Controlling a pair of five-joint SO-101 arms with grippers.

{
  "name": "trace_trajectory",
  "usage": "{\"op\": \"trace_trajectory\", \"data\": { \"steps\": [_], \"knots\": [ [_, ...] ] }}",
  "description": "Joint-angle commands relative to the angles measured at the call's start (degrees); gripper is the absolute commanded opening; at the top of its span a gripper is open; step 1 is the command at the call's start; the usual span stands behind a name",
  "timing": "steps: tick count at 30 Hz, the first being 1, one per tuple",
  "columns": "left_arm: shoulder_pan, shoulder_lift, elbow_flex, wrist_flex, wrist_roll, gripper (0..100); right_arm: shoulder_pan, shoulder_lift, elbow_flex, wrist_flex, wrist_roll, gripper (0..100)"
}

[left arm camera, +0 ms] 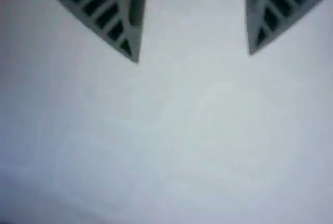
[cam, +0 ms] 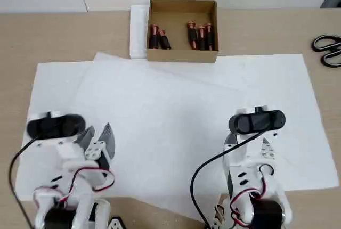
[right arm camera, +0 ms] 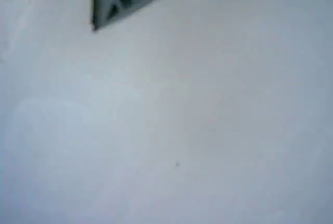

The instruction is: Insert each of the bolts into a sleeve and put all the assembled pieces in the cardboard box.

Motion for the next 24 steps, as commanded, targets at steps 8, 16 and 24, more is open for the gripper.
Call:
{"op": "trace_trajectory", "data": {
  "steps": [8,16,24],
  "knots": [
    [-0.3,-0.4,17.1,-11.0,0.4,13,0.2,-0.4,8.7,-4.6,0.0,16.8],
    [-0.3,-0.4,19.7,-11.0,0.5,13,0.0,-0.5,17.0,-5.1,0.1,16.8],
    [-0.3,-0.4,19.7,-10.8,0.6,13,0.0,-0.5,16.7,-5.1,0.1,16.8]
  ]
}}
